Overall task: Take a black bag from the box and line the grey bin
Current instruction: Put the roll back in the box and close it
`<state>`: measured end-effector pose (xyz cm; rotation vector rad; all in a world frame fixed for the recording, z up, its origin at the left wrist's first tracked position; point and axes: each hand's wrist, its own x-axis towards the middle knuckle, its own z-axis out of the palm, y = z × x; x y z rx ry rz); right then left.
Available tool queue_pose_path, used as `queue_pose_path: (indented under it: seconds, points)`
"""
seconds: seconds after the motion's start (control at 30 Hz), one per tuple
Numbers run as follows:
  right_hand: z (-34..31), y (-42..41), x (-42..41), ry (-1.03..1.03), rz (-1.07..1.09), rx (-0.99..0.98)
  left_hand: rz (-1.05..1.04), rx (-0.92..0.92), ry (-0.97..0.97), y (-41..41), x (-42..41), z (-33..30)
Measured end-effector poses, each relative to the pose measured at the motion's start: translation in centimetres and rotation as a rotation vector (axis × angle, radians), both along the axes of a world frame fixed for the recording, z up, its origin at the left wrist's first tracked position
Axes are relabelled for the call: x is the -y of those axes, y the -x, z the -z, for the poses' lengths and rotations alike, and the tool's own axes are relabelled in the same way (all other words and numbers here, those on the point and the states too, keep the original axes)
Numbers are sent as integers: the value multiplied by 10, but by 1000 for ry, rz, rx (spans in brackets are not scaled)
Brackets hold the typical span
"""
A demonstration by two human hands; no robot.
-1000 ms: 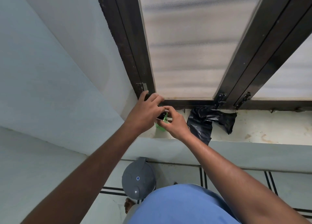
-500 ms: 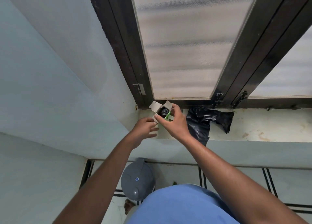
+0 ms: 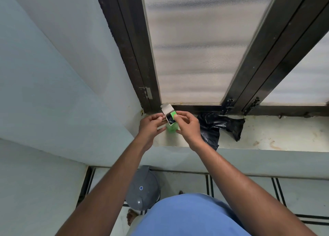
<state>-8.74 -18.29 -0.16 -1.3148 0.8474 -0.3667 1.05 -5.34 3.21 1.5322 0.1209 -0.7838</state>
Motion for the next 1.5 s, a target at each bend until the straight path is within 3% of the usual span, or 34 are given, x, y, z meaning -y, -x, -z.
queue_pose_path:
  seconds: [0.2,0.47,0.67,0.8,0.87,1.03,1.13,1.37,1.5]
  points:
    - [3,2,2,133,-76,-20,110,-33,-37,-7,10,6]
    - [-15,2,11,-107,-83,-18,151,172,-111,-15,19,3]
    - [-19,8,26,256,-261,-77,178,182,-99,-17,25,1]
    - [-14,5,38,457,-305,-136,257,297,-73,-8,22,8]
    - [-13,4,43,478,-314,-152,268,369,-81,0,21,14]
    - [-17,5,47,471,-362,-171,419,564,-341,19,20,37]
    - [-19,4,49,452,-397,-198,376,685,-399,28,21,37]
    - [-31,-1,54,434,-509,-278,388,749,-457,35,18,36]
    - [-37,-10,55,631,-588,-389,414,817,-446,40,17,38]
